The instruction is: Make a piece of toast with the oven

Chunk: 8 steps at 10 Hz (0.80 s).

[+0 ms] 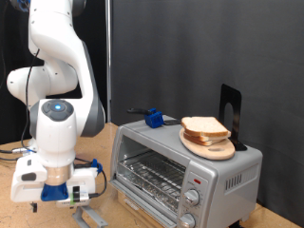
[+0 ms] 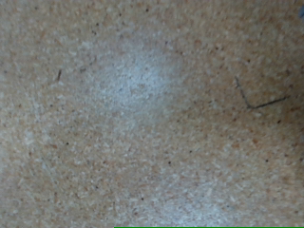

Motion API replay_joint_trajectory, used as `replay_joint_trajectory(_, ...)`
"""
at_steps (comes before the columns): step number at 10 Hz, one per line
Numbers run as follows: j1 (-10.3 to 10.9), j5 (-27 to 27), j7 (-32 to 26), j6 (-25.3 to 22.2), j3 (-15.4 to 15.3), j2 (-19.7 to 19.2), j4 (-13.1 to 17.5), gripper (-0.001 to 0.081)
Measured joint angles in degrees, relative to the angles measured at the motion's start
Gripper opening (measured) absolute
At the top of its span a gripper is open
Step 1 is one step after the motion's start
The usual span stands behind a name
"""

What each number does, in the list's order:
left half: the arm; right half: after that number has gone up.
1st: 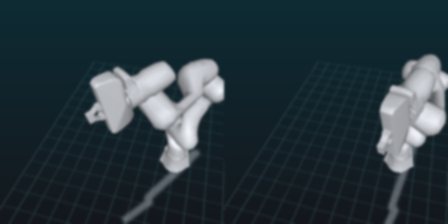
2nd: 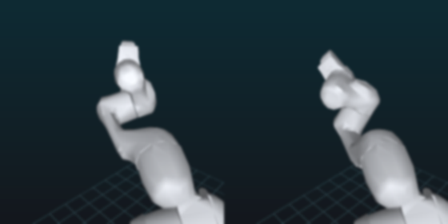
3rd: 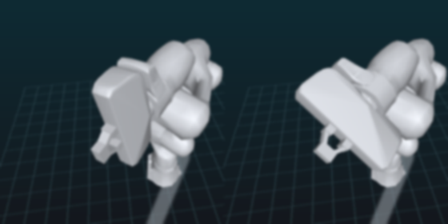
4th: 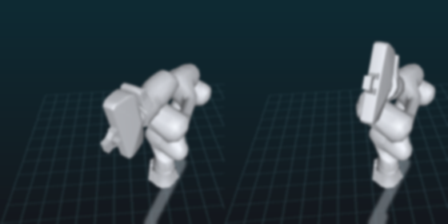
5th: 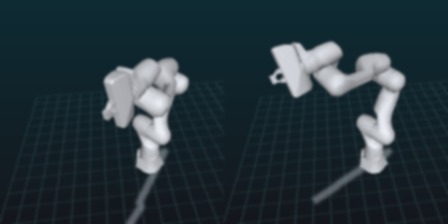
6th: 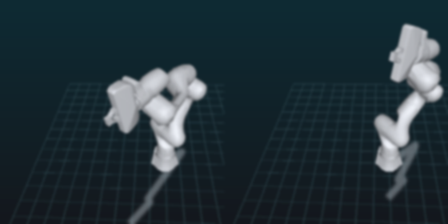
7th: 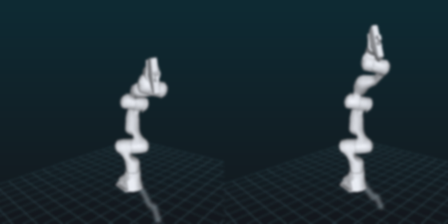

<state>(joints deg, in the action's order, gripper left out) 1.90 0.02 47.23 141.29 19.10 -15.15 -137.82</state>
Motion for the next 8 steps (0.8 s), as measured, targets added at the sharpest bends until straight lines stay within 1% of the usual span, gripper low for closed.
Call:
replay_joint_trajectory(2, -0.2, -0.5, -1.8, 0.4, -0.2, -1.6, 0.9, 0.0808)
replay_joint_trajectory(3, -0.2, -0.6, -3.5, 0.4, -0.3, -1.5, 1.0, 0.0808)
replay_joint_trajectory(4, -0.2, -0.4, -3.9, -1.0, -0.3, -1.2, 1.2, 0.0808)
replay_joint_trajectory(5, -0.1, 1.0, -3.8, -2.0, -0.1, -1.0, 1.5, 0.0808)
replay_joint_trajectory(7, -0.1, 5.4, -2.6, -1.5, 0.8, -0.1, 1.3, 0.0808)
replay_joint_trajectory(8, -0.1, 6.6, -2.0, -1.3, 1.3, 0.3, 1.2, 0.0808)
